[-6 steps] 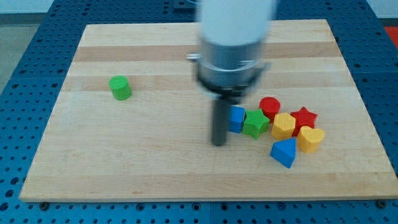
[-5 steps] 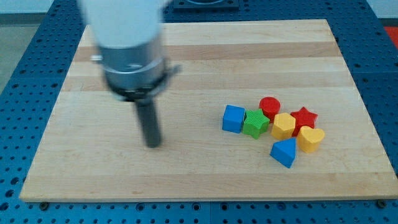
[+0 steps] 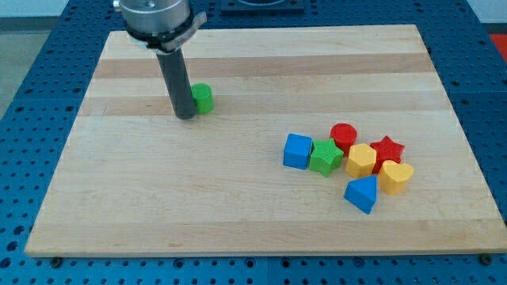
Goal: Slide the green circle closer to the group of blocks
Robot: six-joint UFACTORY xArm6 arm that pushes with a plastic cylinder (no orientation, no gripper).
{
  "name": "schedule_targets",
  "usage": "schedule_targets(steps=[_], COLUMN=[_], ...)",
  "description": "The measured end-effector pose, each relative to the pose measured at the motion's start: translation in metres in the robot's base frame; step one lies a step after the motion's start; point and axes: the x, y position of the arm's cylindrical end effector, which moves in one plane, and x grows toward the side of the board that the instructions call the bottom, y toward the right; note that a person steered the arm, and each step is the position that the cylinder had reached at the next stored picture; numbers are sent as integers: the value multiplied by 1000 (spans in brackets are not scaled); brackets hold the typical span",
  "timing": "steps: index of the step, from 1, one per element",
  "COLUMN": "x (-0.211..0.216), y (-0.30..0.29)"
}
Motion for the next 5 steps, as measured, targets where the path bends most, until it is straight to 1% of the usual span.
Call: schedule_targets(steps=[1, 2, 4, 5], x=[-41, -40, 28, 28], y=[-9, 44, 77, 106])
